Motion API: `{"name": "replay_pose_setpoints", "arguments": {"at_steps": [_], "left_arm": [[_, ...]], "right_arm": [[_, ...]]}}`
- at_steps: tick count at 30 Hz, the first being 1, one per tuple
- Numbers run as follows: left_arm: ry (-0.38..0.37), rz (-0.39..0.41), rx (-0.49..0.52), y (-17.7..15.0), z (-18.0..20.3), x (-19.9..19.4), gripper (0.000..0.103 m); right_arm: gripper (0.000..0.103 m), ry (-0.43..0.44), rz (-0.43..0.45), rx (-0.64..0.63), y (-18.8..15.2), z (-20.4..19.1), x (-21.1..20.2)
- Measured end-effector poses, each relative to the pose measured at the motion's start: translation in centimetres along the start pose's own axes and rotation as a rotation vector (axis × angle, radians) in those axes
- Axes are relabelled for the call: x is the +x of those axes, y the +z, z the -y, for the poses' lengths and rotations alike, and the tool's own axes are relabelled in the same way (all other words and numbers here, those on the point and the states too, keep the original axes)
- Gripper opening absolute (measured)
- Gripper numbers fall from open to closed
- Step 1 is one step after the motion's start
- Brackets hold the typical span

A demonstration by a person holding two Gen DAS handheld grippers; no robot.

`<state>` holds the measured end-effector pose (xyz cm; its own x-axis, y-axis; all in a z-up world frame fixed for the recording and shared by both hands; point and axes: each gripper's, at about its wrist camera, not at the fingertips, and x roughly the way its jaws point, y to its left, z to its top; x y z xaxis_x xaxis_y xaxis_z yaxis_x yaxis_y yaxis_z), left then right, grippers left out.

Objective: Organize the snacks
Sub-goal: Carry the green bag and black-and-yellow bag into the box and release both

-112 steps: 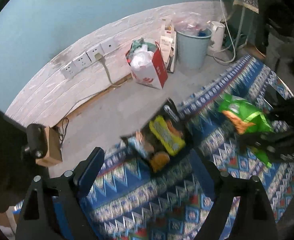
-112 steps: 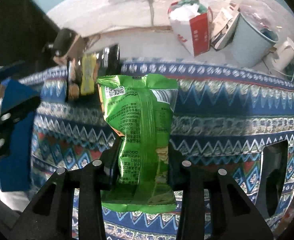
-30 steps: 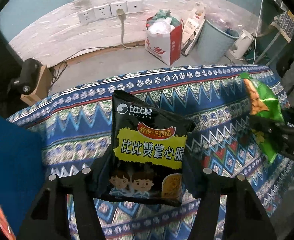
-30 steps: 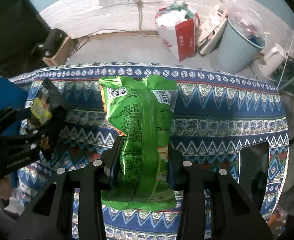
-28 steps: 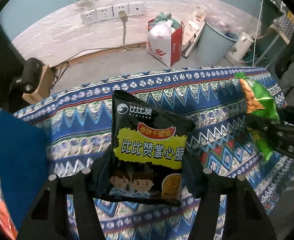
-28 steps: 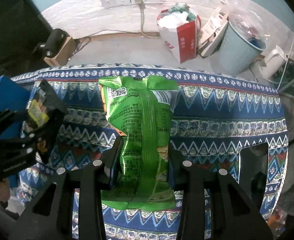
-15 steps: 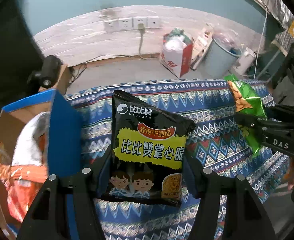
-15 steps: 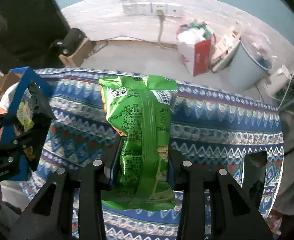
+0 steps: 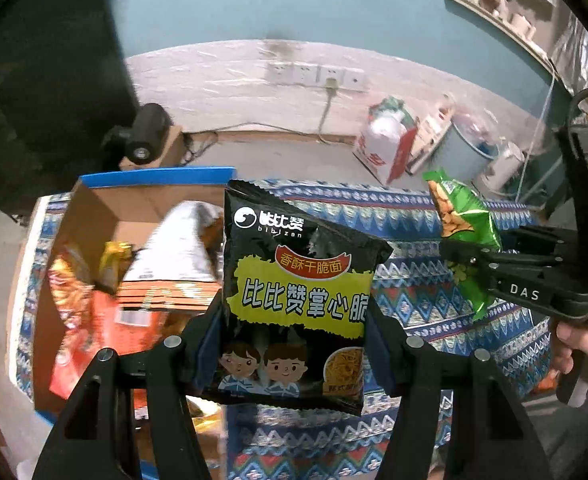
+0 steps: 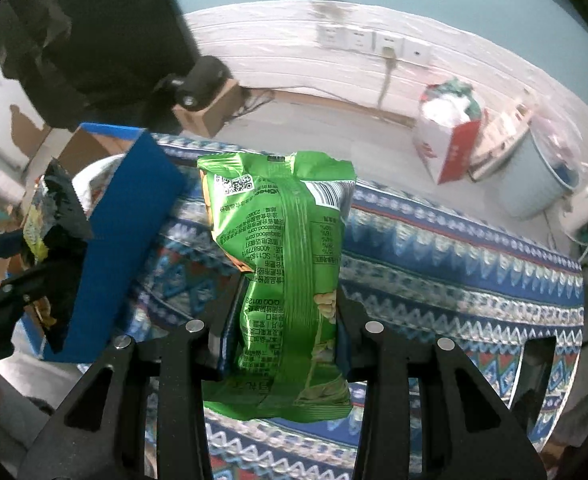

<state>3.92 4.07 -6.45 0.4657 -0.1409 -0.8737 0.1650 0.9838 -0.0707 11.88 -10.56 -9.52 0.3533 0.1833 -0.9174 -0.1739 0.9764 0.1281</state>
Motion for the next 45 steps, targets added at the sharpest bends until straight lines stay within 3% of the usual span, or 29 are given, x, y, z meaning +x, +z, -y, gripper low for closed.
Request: {"name": "replay_pose_setpoints", "arguments": {"at_steps": [5, 15, 26, 31, 33, 39, 40, 43, 45], "left_arm": [[0.029, 0.039, -0.054, -0.2, -3.4, -1.3, 0.063], [0.063, 0.045, -0.192, -0.7, -10.3, -2.2, 0.063], [0.121, -0.005, -0.316, -3.6, -16.8, -1.4, 0.063], [0.131, -0.018, -0.361, -4.1, -18.4, -1.4, 0.065], [0.137, -0.021, -0.364, -4.2, -18.6, -1.5, 0.074], [0.18, -0.005, -0.373, -4.0, -19.4, -2.5, 0.077], [0.188, 0.0, -0.378, -4.0, -19.6, -2.7, 0.078], [0.206, 0.012, -0.378, -4.0, -19.8, -3.3, 0.08], [0.211, 0.015, -0.378, -3.9, -19.8, -3.6, 0.08]], "right_arm": [[0.038, 0.03, 0.004, -0.032, 1.2, -2.9, 0.2], [0.038, 0.095, 0.013, -0.101, 3.9, -9.3, 0.7], [0.038, 0.171, 0.014, -0.188, 7.3, -17.7, 2.4], [0.038, 0.191, -0.015, -0.216, 8.5, -21.0, 4.5], [0.038, 0.192, -0.028, -0.232, 8.5, -22.3, 5.2], [0.038, 0.193, -0.061, -0.291, 8.2, -25.5, 6.8], [0.039, 0.189, -0.061, -0.296, 8.3, -25.7, 6.9], [0.062, 0.203, -0.038, -0.283, 8.8, -25.6, 6.5], [0.065, 0.203, -0.014, -0.273, 9.0, -25.2, 5.8]]}}
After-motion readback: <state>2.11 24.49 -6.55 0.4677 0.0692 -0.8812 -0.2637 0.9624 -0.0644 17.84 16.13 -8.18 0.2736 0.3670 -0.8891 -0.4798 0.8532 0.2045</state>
